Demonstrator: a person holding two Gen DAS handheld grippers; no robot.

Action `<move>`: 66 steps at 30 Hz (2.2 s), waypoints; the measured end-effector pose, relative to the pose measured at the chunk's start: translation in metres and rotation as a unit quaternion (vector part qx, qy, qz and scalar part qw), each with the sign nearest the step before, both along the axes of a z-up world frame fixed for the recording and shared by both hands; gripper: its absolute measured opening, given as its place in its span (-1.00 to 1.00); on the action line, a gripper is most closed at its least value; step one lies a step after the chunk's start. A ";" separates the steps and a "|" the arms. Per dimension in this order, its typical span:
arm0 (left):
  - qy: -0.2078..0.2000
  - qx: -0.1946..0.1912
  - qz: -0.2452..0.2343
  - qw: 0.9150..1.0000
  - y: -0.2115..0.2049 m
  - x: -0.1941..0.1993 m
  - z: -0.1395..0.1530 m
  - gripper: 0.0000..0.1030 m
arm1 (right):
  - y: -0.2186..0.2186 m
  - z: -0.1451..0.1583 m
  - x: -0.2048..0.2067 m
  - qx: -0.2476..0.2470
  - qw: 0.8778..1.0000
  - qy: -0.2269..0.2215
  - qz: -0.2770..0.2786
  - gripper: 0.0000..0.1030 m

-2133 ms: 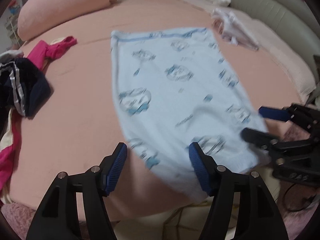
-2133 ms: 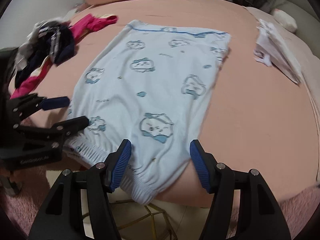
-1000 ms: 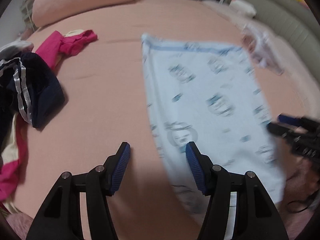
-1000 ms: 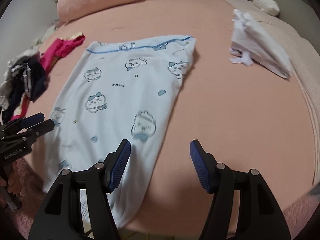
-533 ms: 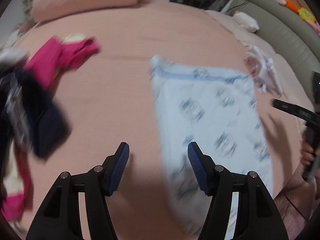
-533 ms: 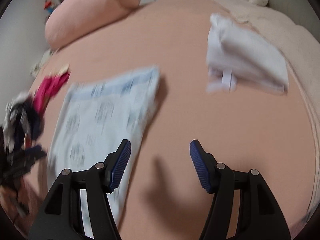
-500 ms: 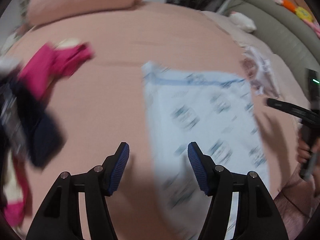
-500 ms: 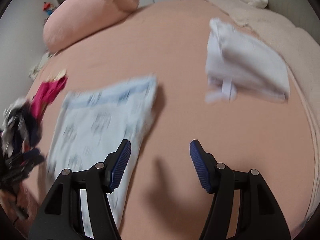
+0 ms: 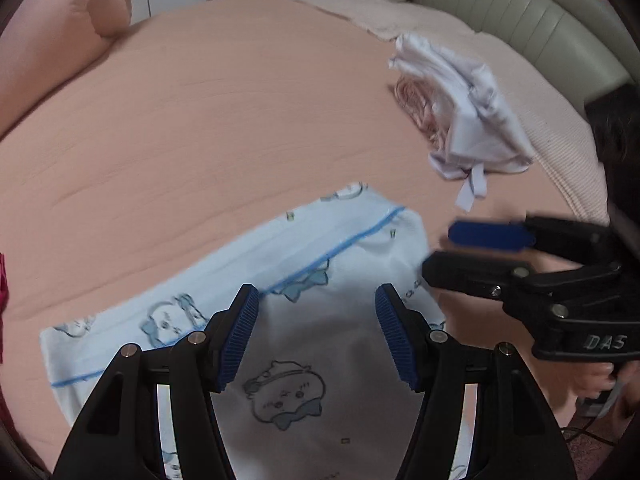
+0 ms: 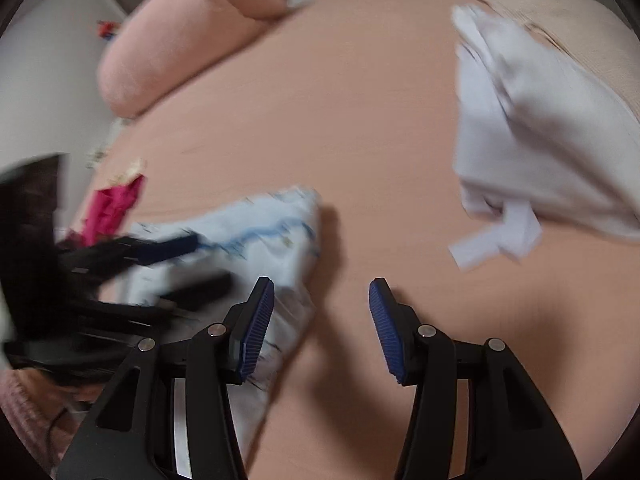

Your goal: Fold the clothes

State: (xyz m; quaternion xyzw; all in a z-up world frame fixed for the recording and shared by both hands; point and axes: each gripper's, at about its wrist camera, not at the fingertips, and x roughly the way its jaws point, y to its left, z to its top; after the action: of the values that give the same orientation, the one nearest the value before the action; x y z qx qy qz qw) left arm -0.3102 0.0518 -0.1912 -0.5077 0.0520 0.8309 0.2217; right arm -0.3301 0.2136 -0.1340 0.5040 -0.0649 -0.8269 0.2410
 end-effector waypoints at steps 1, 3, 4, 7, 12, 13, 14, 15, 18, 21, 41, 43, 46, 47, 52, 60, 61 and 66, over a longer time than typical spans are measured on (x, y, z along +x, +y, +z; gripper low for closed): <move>0.001 -0.004 0.001 1.000 0.001 0.003 -0.003 0.24 | -0.007 -0.002 -0.004 0.025 1.000 0.004 0.015 0.00; 0.013 -0.022 -0.001 1.000 0.004 0.011 -0.009 0.24 | -0.020 -0.015 -0.011 0.096 0.995 0.002 0.035 0.00; 0.020 -0.029 -0.001 0.999 0.005 0.015 -0.012 0.24 | -0.024 -0.023 -0.013 0.117 0.992 0.000 0.050 -0.04; 0.026 -0.029 0.002 0.999 0.005 0.020 -0.014 0.24 | -0.027 -0.024 -0.011 0.154 0.986 0.024 0.065 -0.04; 0.031 -0.011 0.015 0.999 0.000 0.022 -0.002 0.24 | -0.030 -0.019 -0.012 0.186 0.981 0.056 0.029 0.05; 0.041 -0.002 0.026 0.999 -0.007 0.024 0.005 0.24 | -0.032 -0.014 -0.009 0.189 0.979 0.071 0.024 0.06; 0.052 0.006 0.042 0.998 -0.016 0.027 0.013 0.24 | -0.032 -0.007 -0.007 0.168 0.982 0.079 0.020 0.01; 0.060 0.012 0.060 0.996 -0.028 0.029 0.019 0.24 | -0.031 0.001 -0.005 0.141 0.986 0.084 0.016 0.01; 0.051 0.018 0.110 0.992 -0.067 0.034 0.023 0.23 | -0.039 0.001 -0.005 0.080 0.995 0.051 0.038 0.01; 0.037 -0.025 0.149 0.988 -0.102 0.037 0.009 0.20 | -0.056 -0.019 -0.008 0.114 0.991 0.025 0.057 -0.01; 0.053 -0.061 0.258 0.963 -0.187 0.016 0.023 0.14 | -0.093 -0.018 -0.027 0.184 0.982 0.028 -0.018 0.13; 0.021 0.002 0.259 0.966 -0.195 0.046 0.030 0.14 | -0.090 -0.008 -0.016 0.160 0.987 0.016 -0.023 0.13; -0.015 0.045 0.229 0.972 -0.172 0.094 0.033 0.14 | -0.095 0.003 0.018 0.117 0.993 -0.009 -0.013 0.13; -0.014 0.040 0.218 0.975 -0.161 0.109 0.032 0.14 | -0.099 0.005 0.034 0.110 0.994 -0.013 -0.012 0.14; -0.015 -0.011 0.177 0.984 -0.116 0.168 0.015 0.14 | -0.139 -0.014 0.112 0.099 0.995 -0.024 0.017 0.15; -0.033 -0.067 0.218 0.973 -0.150 0.201 0.000 0.22 | -0.102 -0.025 0.174 0.202 0.979 -0.002 0.013 0.17; -0.040 -0.046 0.224 0.973 -0.154 0.205 0.002 0.20 | -0.092 -0.020 0.177 0.197 0.980 -0.004 0.004 0.17; -0.046 0.012 0.196 0.980 -0.134 0.223 0.006 0.19 | -0.085 0.004 0.212 0.141 0.989 0.020 0.028 0.13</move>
State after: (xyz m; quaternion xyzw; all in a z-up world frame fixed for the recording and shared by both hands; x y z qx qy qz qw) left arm -0.0874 -0.0820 -0.1851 -0.5426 -0.0689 0.8348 0.0631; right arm -0.1182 0.1290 -0.1297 0.5181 0.0714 -0.8306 0.1915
